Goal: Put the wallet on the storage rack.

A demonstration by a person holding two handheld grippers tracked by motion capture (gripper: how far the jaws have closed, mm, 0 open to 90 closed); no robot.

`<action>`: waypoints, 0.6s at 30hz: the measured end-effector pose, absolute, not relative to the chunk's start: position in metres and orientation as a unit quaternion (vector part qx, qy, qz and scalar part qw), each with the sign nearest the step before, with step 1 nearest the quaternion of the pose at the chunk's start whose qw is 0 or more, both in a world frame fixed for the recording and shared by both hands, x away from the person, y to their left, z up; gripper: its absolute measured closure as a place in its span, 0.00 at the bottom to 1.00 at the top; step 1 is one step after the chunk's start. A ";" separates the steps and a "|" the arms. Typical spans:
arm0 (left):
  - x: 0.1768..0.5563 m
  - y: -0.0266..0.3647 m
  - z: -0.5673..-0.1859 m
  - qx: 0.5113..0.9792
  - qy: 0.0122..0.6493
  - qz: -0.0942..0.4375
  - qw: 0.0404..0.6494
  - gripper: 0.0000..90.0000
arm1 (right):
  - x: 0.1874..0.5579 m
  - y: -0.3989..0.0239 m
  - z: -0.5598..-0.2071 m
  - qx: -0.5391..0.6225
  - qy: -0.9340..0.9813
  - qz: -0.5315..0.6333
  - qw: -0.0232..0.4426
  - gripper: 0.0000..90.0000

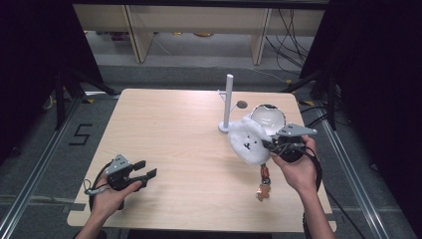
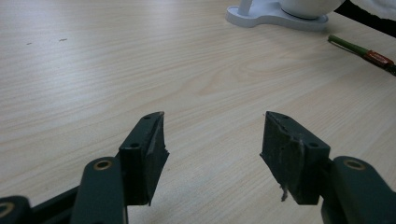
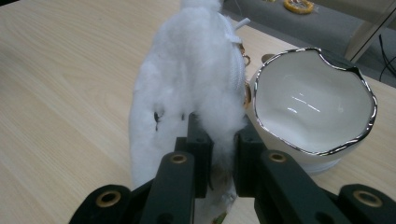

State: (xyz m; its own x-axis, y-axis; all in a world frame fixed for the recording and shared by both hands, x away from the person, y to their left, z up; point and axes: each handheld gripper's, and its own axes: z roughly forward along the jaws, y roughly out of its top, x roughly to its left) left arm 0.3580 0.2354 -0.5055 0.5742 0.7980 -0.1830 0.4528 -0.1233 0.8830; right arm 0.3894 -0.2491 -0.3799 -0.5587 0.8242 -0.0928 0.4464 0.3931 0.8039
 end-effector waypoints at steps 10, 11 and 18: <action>0.358 0.235 -0.505 0.729 0.429 0.171 0.505 0.43 | 0.392 -0.258 -0.373 0.407 0.789 0.380 0.259 0.90; 0.358 0.235 -0.505 0.729 0.429 0.171 0.505 0.43 | 0.392 -0.259 -0.373 0.406 0.789 0.380 0.262 0.90; 0.357 0.235 -0.504 0.729 0.430 0.172 0.504 0.43 | 0.395 -0.266 -0.370 0.424 0.779 0.380 0.261 0.90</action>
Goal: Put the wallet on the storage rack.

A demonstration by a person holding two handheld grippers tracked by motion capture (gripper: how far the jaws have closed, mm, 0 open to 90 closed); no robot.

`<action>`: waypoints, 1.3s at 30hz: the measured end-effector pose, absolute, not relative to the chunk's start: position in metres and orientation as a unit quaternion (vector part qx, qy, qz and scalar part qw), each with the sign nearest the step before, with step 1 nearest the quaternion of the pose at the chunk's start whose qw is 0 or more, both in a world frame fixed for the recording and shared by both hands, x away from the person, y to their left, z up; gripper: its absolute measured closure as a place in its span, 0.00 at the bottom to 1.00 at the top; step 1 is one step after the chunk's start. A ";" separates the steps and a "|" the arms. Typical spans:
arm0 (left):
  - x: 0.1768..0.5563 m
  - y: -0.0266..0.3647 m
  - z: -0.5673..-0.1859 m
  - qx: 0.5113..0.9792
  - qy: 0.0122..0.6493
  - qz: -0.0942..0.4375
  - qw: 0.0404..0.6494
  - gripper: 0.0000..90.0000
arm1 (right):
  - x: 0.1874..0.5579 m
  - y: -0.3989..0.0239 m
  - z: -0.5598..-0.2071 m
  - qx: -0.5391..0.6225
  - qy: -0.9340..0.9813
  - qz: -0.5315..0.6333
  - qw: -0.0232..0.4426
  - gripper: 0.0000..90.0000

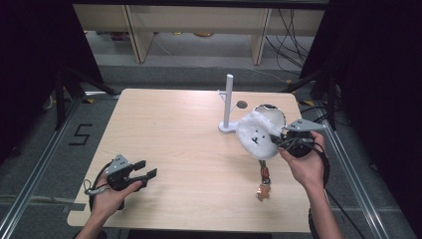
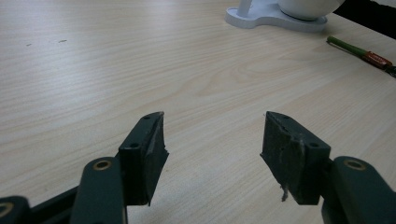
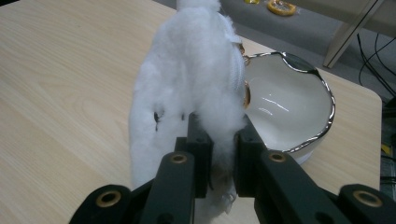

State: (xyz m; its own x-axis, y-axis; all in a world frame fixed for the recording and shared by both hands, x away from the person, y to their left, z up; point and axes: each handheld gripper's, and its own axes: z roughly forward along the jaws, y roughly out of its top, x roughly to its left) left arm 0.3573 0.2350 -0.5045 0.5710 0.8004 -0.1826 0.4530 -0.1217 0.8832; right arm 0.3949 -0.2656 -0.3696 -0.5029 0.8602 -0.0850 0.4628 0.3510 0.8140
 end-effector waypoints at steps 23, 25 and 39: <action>0.357 0.233 -0.504 0.729 0.426 0.170 0.508 0.43 | 0.410 -0.282 -0.361 0.426 0.770 0.378 0.287 0.90; 0.358 0.233 -0.504 0.729 0.426 0.170 0.508 0.43 | 0.410 -0.282 -0.359 0.433 0.770 0.372 0.285 0.90; 0.357 0.234 -0.504 0.727 0.428 0.170 0.509 0.43 | 0.423 -0.285 -0.353 0.444 0.758 0.379 0.291 0.90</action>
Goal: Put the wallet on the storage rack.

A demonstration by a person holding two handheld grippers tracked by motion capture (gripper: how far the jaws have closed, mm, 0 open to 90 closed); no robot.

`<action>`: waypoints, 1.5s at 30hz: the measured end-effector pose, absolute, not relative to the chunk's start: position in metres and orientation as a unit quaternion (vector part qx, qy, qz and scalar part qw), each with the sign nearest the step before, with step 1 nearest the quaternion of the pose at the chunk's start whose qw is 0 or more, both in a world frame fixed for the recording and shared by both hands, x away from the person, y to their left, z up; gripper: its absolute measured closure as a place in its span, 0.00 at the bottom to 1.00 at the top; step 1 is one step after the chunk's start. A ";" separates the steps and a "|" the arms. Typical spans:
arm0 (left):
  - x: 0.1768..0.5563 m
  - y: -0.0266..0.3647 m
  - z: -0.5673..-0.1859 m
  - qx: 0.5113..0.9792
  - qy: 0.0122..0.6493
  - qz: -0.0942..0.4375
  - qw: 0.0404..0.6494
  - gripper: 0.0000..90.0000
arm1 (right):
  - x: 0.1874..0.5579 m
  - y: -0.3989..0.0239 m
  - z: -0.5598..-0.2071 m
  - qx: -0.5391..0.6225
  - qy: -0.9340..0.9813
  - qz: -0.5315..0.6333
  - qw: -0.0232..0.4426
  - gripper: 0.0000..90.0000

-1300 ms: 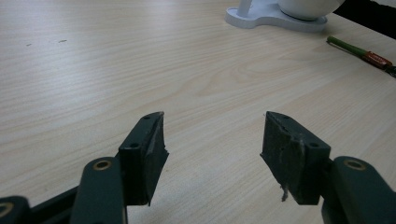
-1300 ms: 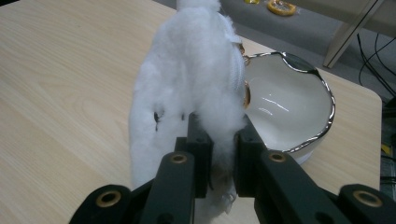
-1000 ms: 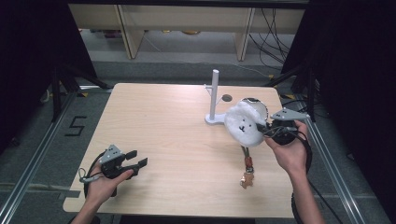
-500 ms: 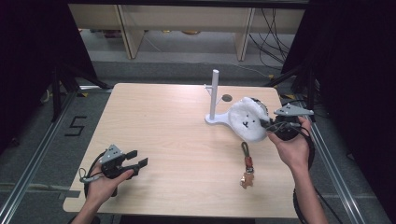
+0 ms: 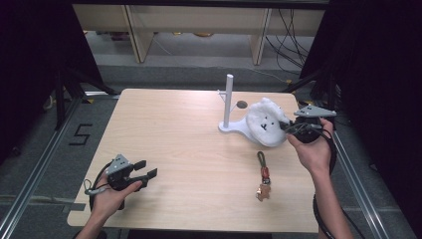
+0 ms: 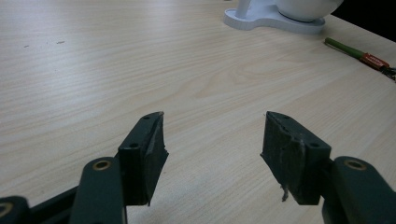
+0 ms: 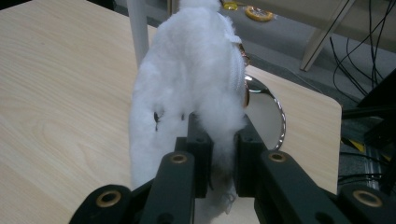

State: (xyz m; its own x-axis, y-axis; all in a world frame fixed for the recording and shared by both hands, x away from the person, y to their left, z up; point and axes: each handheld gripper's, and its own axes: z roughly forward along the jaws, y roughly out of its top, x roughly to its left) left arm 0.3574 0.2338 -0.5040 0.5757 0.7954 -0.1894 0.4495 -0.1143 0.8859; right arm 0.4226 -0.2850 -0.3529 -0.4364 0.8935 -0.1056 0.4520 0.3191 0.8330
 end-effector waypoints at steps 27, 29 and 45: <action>0.358 0.234 -0.505 0.729 0.429 0.169 0.507 0.43 | 0.460 -0.292 -0.352 0.458 0.757 0.349 0.309 0.90; 0.358 0.234 -0.505 0.729 0.429 0.168 0.507 0.43 | 0.463 -0.292 -0.355 0.463 0.758 0.343 0.306 0.90; 0.357 0.234 -0.506 0.729 0.429 0.167 0.507 0.42 | 0.479 -0.297 -0.375 0.442 0.772 0.310 0.334 0.89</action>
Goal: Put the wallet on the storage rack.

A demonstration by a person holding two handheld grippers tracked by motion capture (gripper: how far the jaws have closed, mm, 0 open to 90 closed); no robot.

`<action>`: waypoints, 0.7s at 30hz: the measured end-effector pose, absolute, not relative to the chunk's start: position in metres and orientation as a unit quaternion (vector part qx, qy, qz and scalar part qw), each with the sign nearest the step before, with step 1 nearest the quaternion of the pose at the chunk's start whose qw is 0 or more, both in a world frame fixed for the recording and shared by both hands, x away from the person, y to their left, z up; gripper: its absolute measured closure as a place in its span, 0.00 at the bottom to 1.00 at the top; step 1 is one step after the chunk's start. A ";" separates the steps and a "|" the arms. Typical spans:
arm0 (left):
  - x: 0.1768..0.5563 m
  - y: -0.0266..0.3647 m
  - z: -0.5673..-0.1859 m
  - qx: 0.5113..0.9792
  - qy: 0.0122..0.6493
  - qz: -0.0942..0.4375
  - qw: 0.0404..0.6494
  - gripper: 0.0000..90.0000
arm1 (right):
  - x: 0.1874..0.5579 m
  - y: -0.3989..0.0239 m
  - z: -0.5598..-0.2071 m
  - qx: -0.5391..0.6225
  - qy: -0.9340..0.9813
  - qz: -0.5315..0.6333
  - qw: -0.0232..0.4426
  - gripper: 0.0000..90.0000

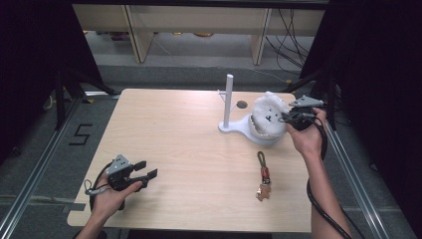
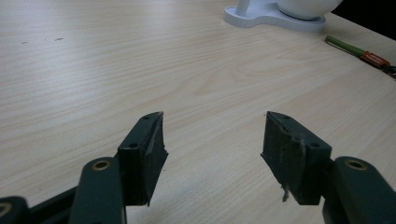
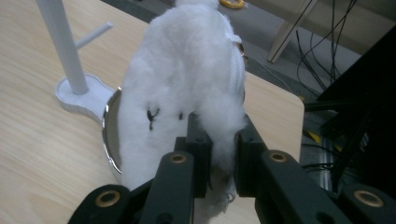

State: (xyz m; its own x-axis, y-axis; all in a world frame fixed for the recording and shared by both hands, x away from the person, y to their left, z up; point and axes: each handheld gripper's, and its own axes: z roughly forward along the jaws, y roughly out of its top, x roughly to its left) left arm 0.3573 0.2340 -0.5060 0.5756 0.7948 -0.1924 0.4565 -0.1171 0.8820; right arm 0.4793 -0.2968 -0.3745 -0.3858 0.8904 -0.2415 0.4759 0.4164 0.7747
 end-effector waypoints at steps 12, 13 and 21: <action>0.357 0.233 -0.507 0.731 0.429 0.166 0.504 0.42 | 0.483 -0.298 -0.390 0.436 0.777 0.279 0.357 0.86; 0.357 0.233 -0.507 0.731 0.429 0.167 0.504 0.42 | 0.483 -0.297 -0.390 0.444 0.775 0.282 0.351 0.86; 0.357 0.233 -0.507 0.731 0.427 0.166 0.506 0.42 | 0.489 -0.304 -0.396 0.450 0.773 0.285 0.344 0.78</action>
